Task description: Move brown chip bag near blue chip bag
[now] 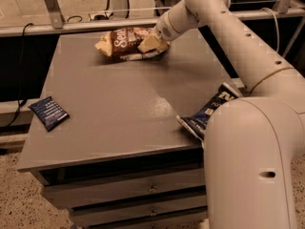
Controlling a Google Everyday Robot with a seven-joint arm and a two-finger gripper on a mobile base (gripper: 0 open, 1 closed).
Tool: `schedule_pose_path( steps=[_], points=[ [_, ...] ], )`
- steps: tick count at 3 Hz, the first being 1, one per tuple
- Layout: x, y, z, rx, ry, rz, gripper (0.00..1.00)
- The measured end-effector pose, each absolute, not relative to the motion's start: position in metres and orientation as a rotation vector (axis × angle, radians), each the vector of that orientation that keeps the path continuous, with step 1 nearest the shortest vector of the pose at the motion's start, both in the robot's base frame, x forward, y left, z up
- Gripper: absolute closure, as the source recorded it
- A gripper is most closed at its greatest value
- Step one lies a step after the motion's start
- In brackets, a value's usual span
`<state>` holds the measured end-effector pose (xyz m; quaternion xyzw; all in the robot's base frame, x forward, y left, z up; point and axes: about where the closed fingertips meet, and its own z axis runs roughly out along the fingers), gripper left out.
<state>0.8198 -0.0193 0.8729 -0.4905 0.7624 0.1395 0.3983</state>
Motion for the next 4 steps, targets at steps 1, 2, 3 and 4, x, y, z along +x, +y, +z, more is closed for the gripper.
schedule_pose_path(
  steps=[1, 2, 3, 4],
  points=[
    [0.814, -0.026, 0.886, -1.264, 1.904, 0.33, 0.86],
    [0.798, -0.041, 0.91, -1.296, 1.864, 0.292, 1.0],
    [0.775, -0.062, 0.927, -1.326, 1.844, 0.268, 1.0],
    [0.749, -0.08, 0.934, -1.349, 1.837, 0.276, 1.0]
  ],
)
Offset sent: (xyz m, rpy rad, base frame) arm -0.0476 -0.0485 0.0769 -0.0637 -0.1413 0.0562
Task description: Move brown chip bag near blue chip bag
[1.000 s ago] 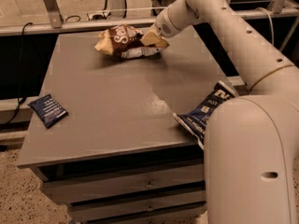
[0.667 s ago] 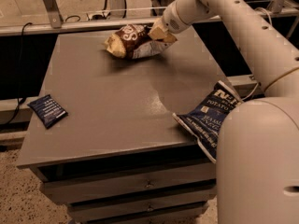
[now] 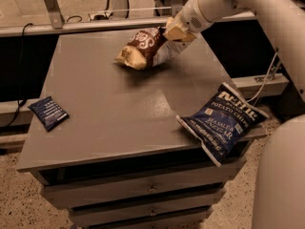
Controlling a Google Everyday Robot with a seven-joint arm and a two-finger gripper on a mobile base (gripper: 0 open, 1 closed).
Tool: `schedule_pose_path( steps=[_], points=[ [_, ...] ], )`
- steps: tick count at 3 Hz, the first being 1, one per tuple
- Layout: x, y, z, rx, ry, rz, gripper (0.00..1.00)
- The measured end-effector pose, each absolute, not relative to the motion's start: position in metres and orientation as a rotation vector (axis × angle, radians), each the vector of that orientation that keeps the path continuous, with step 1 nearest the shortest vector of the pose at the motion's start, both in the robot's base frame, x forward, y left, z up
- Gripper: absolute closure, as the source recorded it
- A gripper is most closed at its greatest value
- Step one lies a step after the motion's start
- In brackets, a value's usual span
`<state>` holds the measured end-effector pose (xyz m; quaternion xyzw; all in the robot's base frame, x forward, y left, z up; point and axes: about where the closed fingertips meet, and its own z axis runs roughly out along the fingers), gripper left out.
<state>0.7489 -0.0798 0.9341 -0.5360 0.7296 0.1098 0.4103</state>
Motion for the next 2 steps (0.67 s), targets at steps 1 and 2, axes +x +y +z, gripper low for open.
schedule_pose_path(
  steps=[1, 2],
  points=[
    [0.711, -0.101, 0.937, -1.351, 1.842, 0.303, 1.0],
    [0.683, -0.121, 0.935, -1.336, 1.861, 0.314, 1.0]
  ],
)
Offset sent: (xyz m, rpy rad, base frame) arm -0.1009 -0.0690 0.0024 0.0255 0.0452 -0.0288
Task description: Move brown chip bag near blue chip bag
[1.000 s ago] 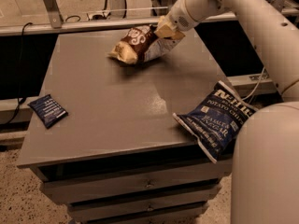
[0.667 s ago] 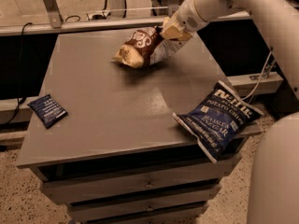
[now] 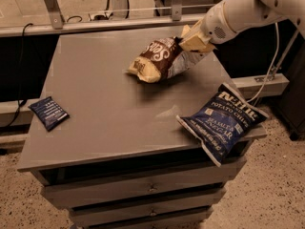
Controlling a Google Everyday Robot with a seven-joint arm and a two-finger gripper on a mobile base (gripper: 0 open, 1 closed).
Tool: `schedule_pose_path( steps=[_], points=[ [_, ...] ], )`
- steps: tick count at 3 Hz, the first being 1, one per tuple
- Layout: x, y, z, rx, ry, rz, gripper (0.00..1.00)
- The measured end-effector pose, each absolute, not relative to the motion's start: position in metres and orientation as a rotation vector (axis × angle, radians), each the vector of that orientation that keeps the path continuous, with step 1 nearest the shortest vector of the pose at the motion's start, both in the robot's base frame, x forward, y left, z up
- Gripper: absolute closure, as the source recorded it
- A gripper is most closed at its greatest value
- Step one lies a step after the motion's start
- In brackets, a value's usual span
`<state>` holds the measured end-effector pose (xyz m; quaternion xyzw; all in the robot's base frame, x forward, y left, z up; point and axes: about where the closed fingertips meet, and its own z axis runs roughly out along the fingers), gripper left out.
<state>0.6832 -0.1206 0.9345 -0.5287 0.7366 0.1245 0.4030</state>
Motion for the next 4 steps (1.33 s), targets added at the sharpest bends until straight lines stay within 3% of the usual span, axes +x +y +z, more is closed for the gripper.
schedule_pose_path(
  steps=[3, 4],
  points=[
    [0.61, -0.174, 0.92, -1.292, 1.955, 0.327, 1.0],
    [0.599, -0.183, 0.917, -1.282, 1.977, 0.327, 0.82]
  ],
)
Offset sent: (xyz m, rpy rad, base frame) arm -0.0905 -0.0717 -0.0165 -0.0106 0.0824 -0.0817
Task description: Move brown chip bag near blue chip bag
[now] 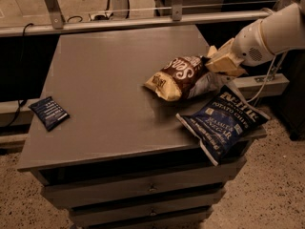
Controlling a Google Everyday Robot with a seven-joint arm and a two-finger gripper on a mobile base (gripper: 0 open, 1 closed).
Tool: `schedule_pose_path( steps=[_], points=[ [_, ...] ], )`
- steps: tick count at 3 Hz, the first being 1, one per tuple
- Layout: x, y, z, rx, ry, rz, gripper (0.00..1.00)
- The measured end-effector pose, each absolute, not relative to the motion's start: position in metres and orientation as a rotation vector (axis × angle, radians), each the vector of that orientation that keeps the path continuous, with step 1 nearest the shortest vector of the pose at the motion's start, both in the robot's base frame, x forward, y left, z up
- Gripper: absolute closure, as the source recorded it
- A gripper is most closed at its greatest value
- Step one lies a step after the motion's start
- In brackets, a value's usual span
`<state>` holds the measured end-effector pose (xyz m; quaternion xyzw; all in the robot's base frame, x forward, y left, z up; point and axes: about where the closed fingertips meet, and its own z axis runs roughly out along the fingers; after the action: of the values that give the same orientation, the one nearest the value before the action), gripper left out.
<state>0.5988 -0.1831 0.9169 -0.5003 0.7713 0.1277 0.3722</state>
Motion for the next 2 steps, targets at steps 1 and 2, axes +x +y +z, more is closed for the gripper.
schedule_pose_path(
  steps=[1, 2],
  points=[
    [0.5894, -0.1859, 0.9142, -1.282, 1.997, 0.339, 0.59],
    [0.5832, -0.1864, 0.9145, -1.287, 2.008, 0.344, 0.35]
  ],
)
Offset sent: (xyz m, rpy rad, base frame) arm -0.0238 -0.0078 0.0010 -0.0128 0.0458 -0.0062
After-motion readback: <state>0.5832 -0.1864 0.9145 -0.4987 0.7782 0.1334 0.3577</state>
